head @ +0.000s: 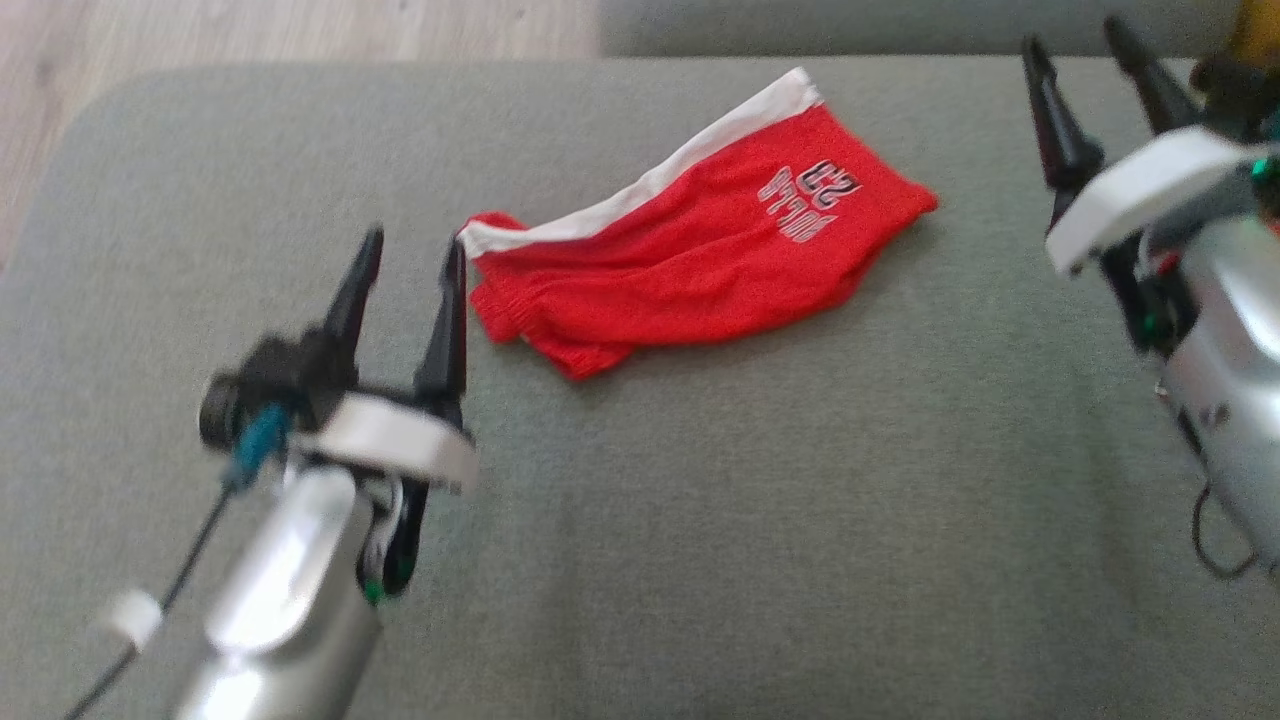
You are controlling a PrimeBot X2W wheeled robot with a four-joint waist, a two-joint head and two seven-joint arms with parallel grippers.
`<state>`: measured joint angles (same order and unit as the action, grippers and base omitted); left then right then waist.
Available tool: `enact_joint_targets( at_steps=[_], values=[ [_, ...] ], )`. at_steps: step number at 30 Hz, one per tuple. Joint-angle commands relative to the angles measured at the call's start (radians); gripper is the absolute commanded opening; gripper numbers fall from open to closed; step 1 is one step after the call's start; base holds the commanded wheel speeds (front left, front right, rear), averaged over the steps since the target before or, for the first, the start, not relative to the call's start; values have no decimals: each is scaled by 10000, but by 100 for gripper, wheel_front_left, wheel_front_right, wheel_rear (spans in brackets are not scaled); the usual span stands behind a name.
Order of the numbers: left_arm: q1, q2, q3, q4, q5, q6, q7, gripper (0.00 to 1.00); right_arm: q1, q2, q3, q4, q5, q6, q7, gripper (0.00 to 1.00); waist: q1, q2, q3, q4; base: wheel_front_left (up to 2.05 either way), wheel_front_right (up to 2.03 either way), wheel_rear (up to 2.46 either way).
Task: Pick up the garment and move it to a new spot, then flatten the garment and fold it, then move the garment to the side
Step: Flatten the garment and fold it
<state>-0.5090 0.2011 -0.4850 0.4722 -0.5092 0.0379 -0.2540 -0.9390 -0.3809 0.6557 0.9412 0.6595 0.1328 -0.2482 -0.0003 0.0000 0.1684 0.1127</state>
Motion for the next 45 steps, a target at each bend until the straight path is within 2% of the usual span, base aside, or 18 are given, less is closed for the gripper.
enact_joint_targets(
  at_steps=[1, 6, 14, 20, 25, 34, 37, 45],
  values=[
    [-175, 313, 394, -339, 72, 70, -76, 100, 183, 42, -80, -301, -114, -21, -127, 100, 3, 0, -392, -358, 0, 0, 0],
    [1330, 327, 579, -1097, 592, 62, -77, 100, 2224, 348, -1746, -1503, -1207, -21, -132, 100, 3, 0, -912, -661, 0, 0, 0],
    [2968, 50, 914, -1731, 1518, 9, -77, 100, 5165, 1711, -4134, -3019, -3068, -21, -134, 100, 3, 0, -1452, -1044, 0, 0, 0],
    [3740, -312, 1357, -2110, 2084, -183, -77, 100, 6432, 2647, -5314, -3861, -4257, -21, -134, 100, 3, 0, -1515, -1202, 0, 0, 0],
    [4127, -753, 1812, -2182, 2378, -343, -77, 100, 7018, 3135, -5642, -4415, -4991, -21, -135, 100, 3, 0, -1414, -1297, 0, 0, 0],
    [4068, -1169, 2485, -2202, 2774, -725, -78, 100, 7138, 3300, -5910, -4855, -4923, -21, -135, 100, 3, 0, -1228, -1134, 0, 0, 0],
    [3841, -1290, 2425, -2183, 3046, -924, -78, 100, 6897, 3303, -5923, -4860, -3739, -21, 21, 100, 3, 0, -870, -813, 0, 0, 0],
    [3501, -1445, 2312, -2015, 3163, -1098, -78, 100, 5855, 3305, -5867, -4445, -2103, -21, 740, 100, 3, 0, -175, -48, 0, 0, 0]
  ],
)
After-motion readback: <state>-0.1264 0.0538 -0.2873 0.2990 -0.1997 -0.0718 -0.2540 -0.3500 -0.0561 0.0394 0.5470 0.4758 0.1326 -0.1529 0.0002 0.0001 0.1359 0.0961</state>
